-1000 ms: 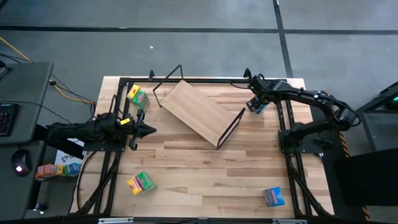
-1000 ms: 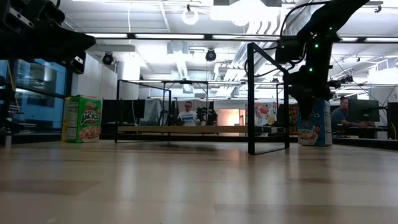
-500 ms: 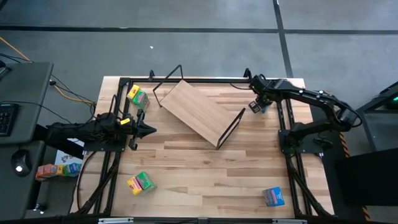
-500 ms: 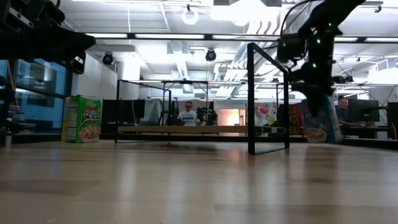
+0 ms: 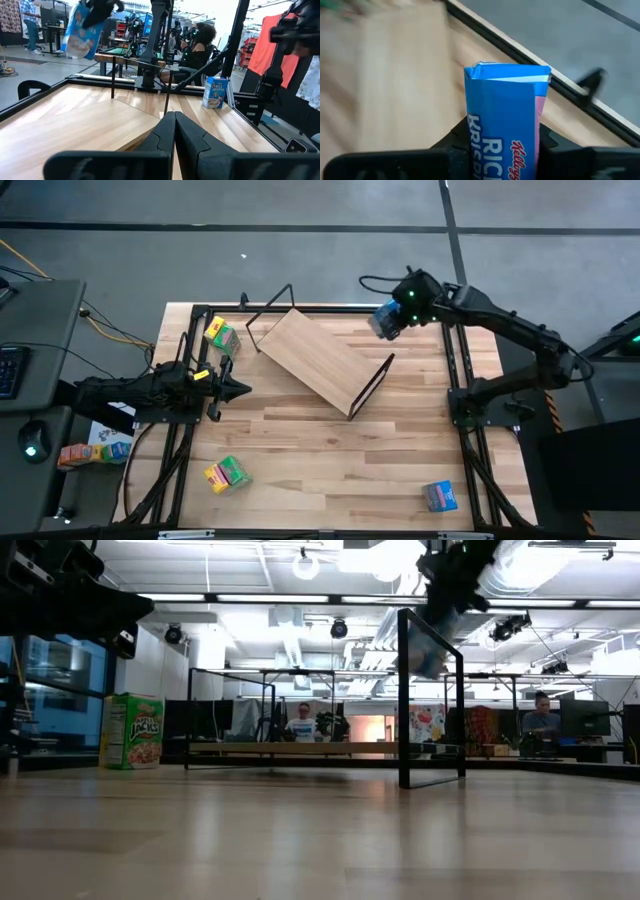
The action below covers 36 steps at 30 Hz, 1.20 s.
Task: Stack cereal on shelf
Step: Put the top blue cereal box on the shelf
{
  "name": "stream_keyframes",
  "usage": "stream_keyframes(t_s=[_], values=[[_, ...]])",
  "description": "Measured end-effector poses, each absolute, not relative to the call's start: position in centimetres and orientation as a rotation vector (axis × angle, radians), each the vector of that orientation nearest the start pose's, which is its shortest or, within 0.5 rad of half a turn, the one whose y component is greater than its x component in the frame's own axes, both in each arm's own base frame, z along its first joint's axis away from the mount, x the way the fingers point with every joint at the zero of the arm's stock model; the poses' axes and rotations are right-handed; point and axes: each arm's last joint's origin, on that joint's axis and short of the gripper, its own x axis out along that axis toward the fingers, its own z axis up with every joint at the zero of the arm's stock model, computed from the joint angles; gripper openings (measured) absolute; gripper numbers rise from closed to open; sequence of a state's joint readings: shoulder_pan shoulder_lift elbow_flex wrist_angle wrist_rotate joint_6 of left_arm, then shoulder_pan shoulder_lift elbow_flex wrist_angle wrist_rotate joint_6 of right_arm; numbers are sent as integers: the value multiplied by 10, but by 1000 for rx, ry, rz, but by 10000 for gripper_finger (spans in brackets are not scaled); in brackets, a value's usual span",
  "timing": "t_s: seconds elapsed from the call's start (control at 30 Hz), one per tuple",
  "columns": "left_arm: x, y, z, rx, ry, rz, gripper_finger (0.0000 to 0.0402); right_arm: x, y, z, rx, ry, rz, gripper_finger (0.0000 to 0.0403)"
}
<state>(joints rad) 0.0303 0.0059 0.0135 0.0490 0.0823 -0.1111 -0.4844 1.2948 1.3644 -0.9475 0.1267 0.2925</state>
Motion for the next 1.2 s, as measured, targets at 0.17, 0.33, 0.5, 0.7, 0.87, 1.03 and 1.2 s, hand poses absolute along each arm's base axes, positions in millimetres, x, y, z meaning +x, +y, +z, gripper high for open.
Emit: stream_keyframes(t_s=[0.17, 0.33, 0.5, 0.7, 0.87, 1.03, 1.2], values=[[97, 1, 172, -108, -53, -55, 0, 236, -84, 367, 425, 771, -590, 85], [97, 1, 172, -108, -54, -55, 0, 251, -62, 357, 398, 816, -590, 85], [97, 1, 172, -108, -53, -56, 0, 276, -56, 335, 334, 906, -574, 85], [97, 1, 172, -108, -53, -56, 0, 294, -66, 310, 297, 1014, -576, 85], [97, 1, 172, -108, -53, -55, 0, 297, -77, 303, 318, 1035, -609, 85], [97, 1, 172, -108, -53, -56, 0, 299, -81, 298, 367, 1056, -571, 85], [97, 1, 172, -108, -53, -56, 0, 300, -82, 296, 377, 1066, -562, 85]])
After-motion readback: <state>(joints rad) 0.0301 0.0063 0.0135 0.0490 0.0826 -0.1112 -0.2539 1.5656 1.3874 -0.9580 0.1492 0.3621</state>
